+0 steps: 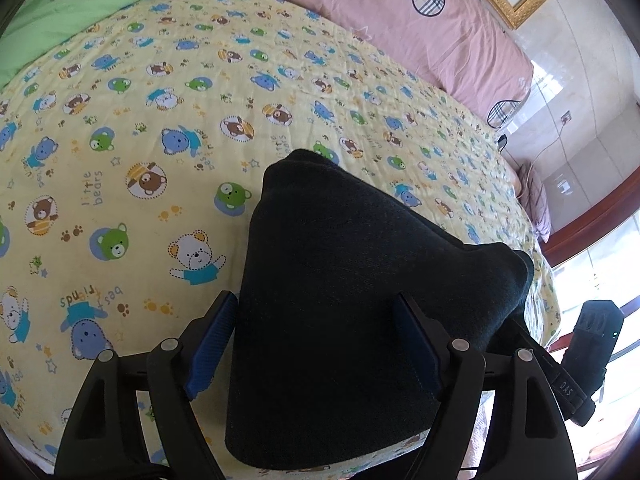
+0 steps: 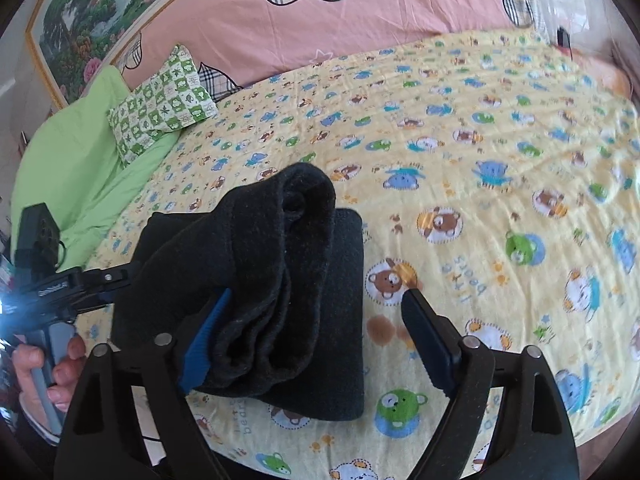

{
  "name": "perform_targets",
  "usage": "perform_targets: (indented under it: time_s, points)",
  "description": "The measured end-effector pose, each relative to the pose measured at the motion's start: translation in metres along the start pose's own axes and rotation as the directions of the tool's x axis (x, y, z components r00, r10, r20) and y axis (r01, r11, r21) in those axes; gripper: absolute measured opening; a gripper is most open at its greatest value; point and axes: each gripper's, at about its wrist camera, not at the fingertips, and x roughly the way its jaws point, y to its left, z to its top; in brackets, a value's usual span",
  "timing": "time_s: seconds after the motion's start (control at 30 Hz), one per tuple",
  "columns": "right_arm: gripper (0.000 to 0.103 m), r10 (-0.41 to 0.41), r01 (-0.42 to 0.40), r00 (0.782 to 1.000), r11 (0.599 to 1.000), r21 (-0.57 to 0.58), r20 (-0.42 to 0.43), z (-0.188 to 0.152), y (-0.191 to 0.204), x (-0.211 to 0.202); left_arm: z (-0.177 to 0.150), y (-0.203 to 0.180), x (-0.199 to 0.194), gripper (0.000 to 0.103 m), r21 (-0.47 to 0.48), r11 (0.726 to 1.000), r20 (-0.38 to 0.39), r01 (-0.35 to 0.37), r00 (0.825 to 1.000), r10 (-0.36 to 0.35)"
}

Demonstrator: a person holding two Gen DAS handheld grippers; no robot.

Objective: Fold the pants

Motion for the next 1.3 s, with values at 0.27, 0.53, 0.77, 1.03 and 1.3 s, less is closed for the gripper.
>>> perform_targets:
  time_s: [0.27,0.53,0.77,1.03,1.3]
  points:
    - [0.073,0.154,-0.150,0.988,0.983,0.107,-0.029,-0.008,-0.024,0.007,0.000,-0.001,0.019,0.082,0.013,1.000,-0.021,-0.027,0.999,0.028]
    - [0.062,0.231,-0.225,0.973,0.965,0.136,-0.027,-0.010,-0.026,0.012,-0.001,-0.010,0.024,0.070,0.051,0.997,-0.010,-0.062,0.998,0.063]
    - [0.059,0.244,-0.239,0.970,0.962,0.131,-0.019,-0.010,-0.025,0.011,-0.002,-0.014,0.013,0.051,0.056,0.997,0.003,-0.057,0.998,0.057]
    - [0.051,0.246,-0.244,0.969,0.964,0.102,-0.012,-0.008,-0.014,0.005,-0.005,-0.024,-0.010,0.034,0.088,0.995,0.043,-0.049,0.998,0.045]
    - [0.048,0.266,-0.265,0.964,0.962,0.058,0.001,0.006,0.004,-0.003,-0.004,-0.024,-0.038,0.031,0.084,0.996,0.094,-0.038,0.995,0.030]
